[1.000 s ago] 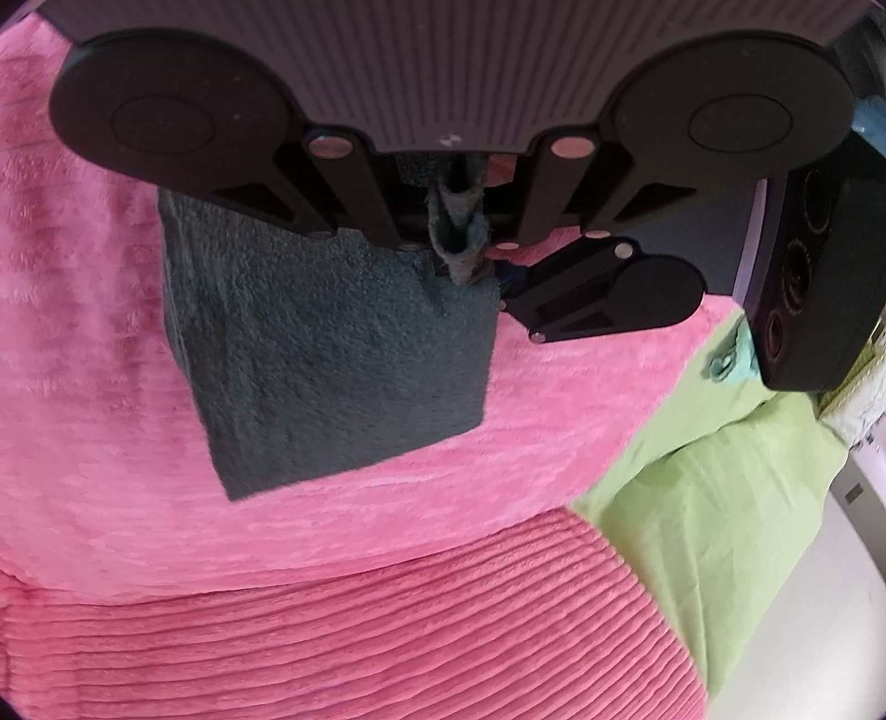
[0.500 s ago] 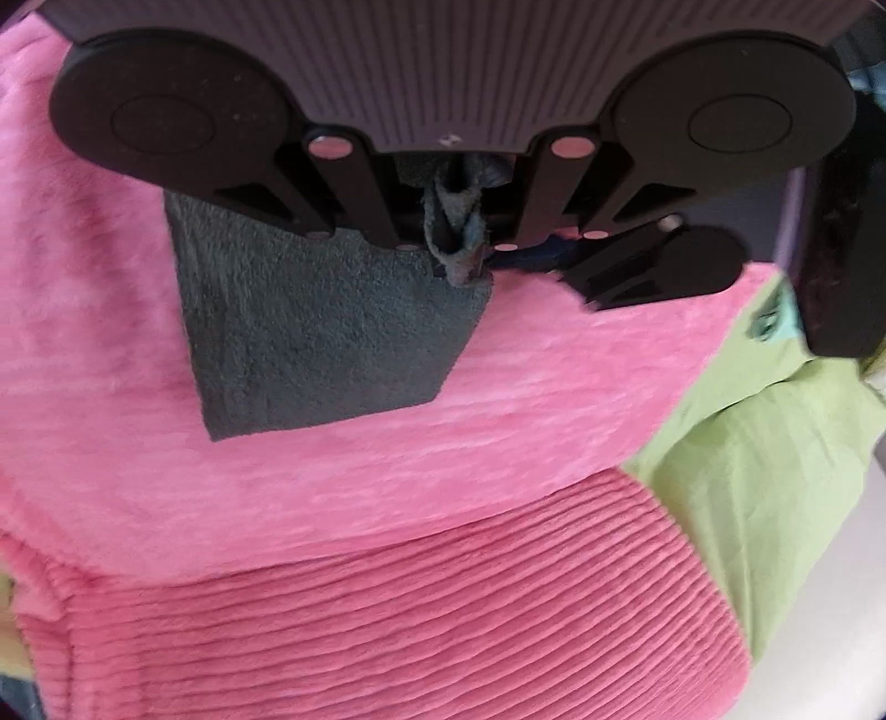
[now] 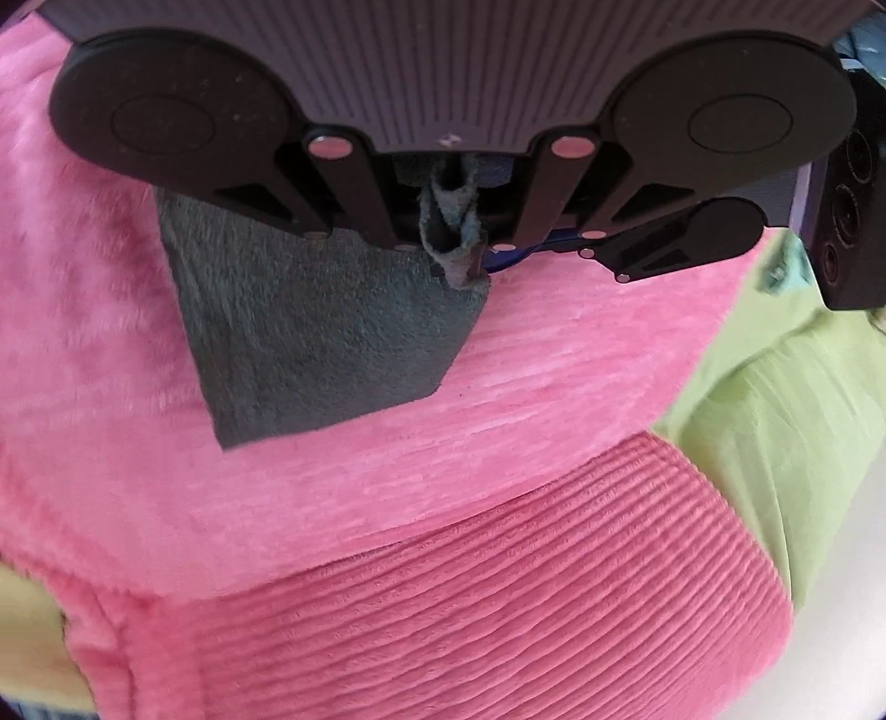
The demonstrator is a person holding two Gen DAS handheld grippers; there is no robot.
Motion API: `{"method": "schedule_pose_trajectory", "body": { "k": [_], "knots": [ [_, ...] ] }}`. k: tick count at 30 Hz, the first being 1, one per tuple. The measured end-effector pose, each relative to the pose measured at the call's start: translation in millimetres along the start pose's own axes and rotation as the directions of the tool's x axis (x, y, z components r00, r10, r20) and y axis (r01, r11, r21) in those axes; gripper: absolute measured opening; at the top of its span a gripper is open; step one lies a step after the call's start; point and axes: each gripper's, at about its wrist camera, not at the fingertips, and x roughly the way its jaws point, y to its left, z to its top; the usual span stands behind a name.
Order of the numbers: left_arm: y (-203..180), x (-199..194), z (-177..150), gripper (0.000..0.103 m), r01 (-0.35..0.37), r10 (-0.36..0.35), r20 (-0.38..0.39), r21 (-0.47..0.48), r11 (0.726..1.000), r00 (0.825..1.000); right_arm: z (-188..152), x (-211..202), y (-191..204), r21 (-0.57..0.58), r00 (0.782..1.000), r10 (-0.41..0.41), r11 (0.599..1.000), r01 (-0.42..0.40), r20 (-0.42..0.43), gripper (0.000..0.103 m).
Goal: Clean container
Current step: 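Keep rubbing the tin lid with the cloth in the right tool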
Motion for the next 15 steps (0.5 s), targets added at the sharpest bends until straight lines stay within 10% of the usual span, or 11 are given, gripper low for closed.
{"method": "schedule_pose_trajectory", "body": {
  "k": [15],
  "knots": [
    [-9.1,-8.0,-4.9,0.069,-0.005,0.004,0.029,0.016,1.000,1.000,-1.5,-27.0,6.7,-0.038,0.997,0.059,0.997,-0.062,-0.055,0.003]
  ]
}}
